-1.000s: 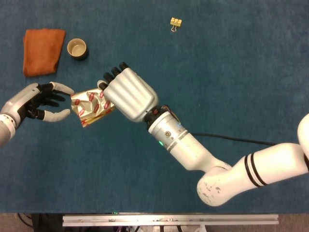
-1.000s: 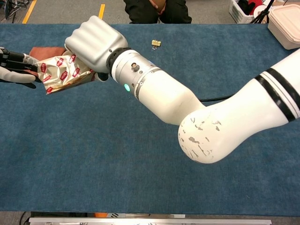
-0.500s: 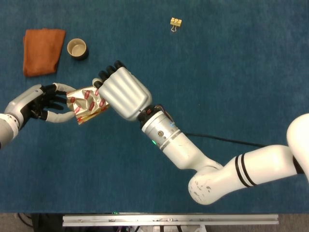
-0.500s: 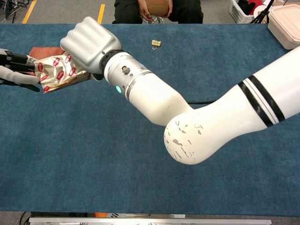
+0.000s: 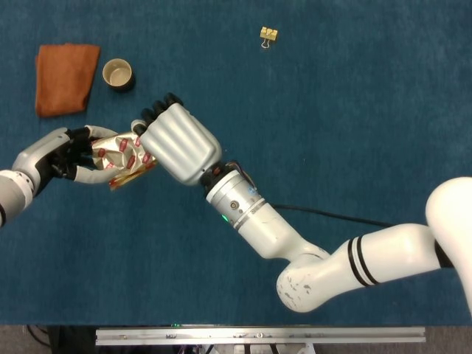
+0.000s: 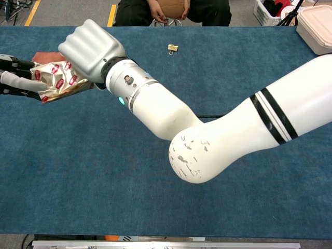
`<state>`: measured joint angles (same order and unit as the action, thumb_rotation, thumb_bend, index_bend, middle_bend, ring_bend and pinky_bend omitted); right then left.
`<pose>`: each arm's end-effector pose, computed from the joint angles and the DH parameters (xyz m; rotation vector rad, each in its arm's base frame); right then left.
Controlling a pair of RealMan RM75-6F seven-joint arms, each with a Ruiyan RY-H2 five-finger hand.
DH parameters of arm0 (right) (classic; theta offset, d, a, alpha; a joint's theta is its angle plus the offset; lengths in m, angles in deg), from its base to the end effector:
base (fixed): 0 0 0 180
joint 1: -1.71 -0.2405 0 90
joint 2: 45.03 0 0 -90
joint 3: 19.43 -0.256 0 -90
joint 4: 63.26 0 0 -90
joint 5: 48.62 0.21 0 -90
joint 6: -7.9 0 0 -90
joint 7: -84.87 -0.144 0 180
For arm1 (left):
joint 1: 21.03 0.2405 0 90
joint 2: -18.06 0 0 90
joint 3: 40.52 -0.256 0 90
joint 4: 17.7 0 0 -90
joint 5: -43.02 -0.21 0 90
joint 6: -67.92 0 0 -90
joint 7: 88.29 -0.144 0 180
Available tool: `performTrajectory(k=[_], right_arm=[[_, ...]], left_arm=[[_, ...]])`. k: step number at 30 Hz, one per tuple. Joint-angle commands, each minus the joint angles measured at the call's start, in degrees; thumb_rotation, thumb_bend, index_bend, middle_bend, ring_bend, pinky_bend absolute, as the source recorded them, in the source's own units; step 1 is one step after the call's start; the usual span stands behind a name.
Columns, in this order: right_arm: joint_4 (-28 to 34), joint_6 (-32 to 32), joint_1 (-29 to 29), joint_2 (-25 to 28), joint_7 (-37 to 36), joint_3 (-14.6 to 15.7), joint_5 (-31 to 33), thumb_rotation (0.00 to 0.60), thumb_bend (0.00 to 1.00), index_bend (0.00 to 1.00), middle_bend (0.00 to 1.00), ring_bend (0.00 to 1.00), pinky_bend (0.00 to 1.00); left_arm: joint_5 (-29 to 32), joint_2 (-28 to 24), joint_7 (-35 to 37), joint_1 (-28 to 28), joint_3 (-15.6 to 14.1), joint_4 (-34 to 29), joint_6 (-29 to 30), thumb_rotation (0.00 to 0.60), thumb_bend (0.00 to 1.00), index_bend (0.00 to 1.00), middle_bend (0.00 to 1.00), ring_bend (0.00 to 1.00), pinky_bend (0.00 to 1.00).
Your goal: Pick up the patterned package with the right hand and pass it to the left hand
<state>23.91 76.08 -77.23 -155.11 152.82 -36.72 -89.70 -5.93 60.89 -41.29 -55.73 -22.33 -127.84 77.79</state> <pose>0.1056 -0.2973 -0.0935 2.0767 -0.2122 0.9434 -0.2030 0.2896 0.1375 -1.0669 -2.3833 -0.7468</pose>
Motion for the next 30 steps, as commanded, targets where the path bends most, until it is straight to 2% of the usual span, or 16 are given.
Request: performTrajectory(k=[1, 17, 25, 28, 30], right_arm=[[-0.4, -0.1, -0.2, -0.4, 0.2, -0.2, -0.1, 0.6, 0.44, 0.56, 0.5, 0.41, 0.41], [-2.6, 0.0, -0.9, -2.8, 1.9, -1.1, 0.0, 0.6, 0.44, 0.56, 0.5, 0.41, 0.41], [-3.3, -0.5, -0.8, -3.3, 2.3, -0.9, -0.4, 0.6, 0.43, 0.56, 0.5, 0.41, 0.41], [-3.0, -0.7, -0.7, -3.1, 2.5, -0.8, -0.3, 0.6, 0.42, 0.51, 0.48, 0.39, 0.41], [-2.6, -0.7, -0.6, -2.9, 2.8, -0.8, -0.1, 0.6, 0.41, 0.42, 0.46, 0.37, 0.41]], left_arm=[[1.3, 0.4, -0.2, -0.9, -0.6, 0.6, -0.5, 0.6, 0.27, 0.24, 0.2, 0.22, 0.22], [9.5, 2.6, -3.6, -8.1, -8.0, 2.8, 0.9, 0.6, 0.27, 0.45, 0.22, 0.24, 0.26], [13.2, 2.8, -4.1, -10.1, -10.0, 3.3, 1.8, 0.6, 0.27, 0.52, 0.24, 0.25, 0.28], [13.8, 2.7, -4.3, -10.2, -10.1, 3.2, 1.7, 0.6, 0.27, 0.53, 0.24, 0.25, 0.28], [13.9, 2.5, -4.4, -10.0, -9.9, 3.1, 1.3, 0.6, 0.27, 0.53, 0.24, 0.25, 0.28]])
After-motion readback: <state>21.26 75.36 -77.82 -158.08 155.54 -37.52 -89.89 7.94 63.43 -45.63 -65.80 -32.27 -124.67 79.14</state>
